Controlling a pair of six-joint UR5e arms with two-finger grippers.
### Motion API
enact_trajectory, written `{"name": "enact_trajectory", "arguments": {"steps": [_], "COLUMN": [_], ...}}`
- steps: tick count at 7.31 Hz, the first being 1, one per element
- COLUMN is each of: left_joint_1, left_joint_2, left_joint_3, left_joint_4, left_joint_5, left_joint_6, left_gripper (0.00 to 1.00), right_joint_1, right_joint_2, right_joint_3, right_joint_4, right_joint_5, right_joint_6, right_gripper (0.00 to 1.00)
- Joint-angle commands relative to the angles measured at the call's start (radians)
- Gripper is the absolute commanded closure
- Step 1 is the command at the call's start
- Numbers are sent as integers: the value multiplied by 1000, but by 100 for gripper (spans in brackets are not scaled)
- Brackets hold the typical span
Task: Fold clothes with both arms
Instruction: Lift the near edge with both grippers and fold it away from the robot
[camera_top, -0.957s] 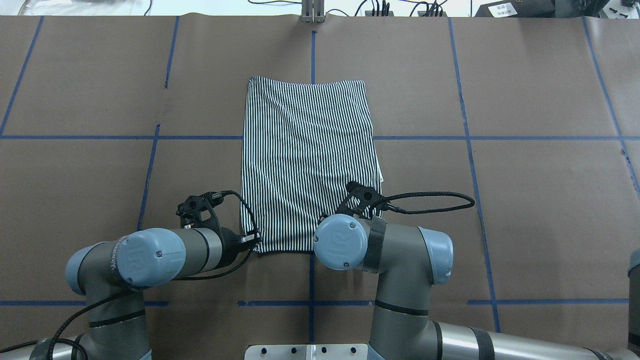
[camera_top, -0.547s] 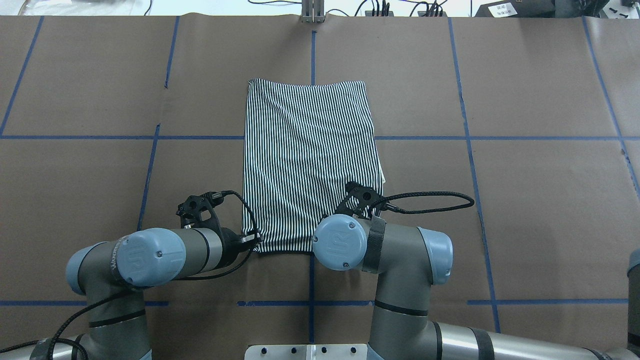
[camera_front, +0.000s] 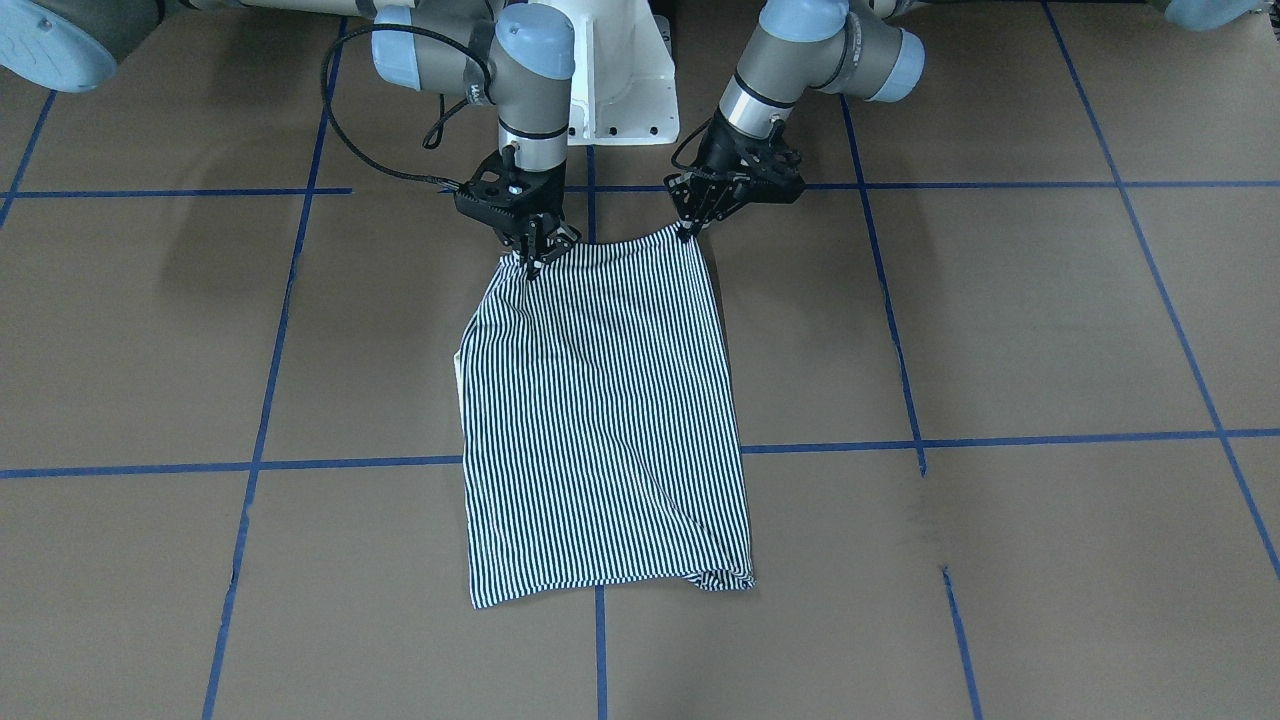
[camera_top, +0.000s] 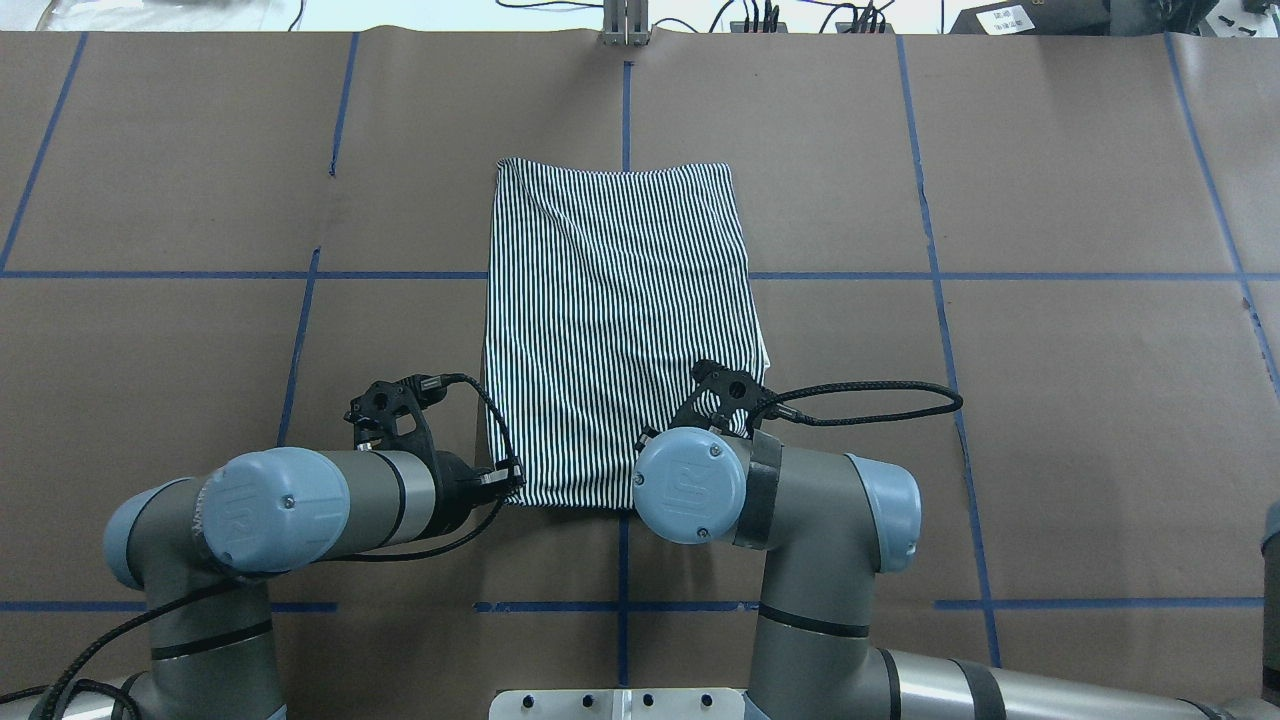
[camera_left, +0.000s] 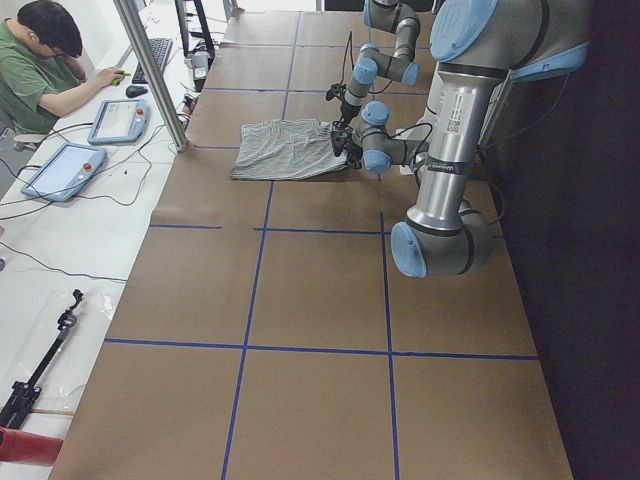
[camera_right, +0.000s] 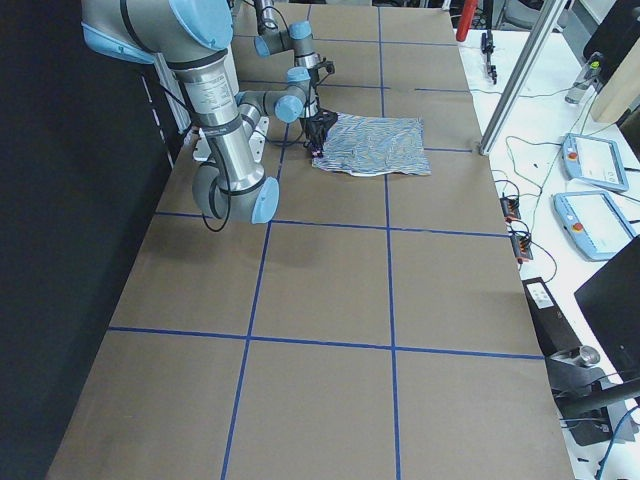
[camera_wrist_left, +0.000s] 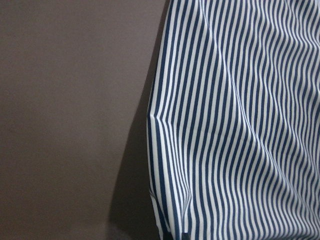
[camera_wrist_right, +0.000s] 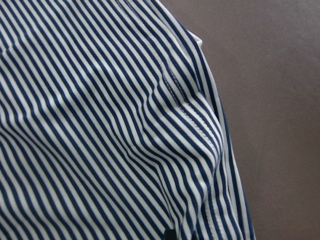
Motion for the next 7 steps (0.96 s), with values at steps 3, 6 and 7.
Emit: {"name": "enact_trajectory", "arguments": {"steps": [3,6,7], "left_joint_1": [-1,-23,-70], "left_joint_2": [-5,-51,-90], "left_joint_3": [-400,-371,-277], "left_joint_4": [436,548,546], "left_joint_5": [-84,-90,-91], "left_joint_6": [15,79,120], "left_gripper": [100,100,100], "right_joint_1": [-26,-50,-28], "right_joint_2": [7,13,13], "right_joint_3": [416,302,258], "right_joint_4": [-329,-283,-234], "right_joint_5": [10,-5,-5], "right_joint_6": [0,-61,-83], "right_gripper": [100,100,100]}}
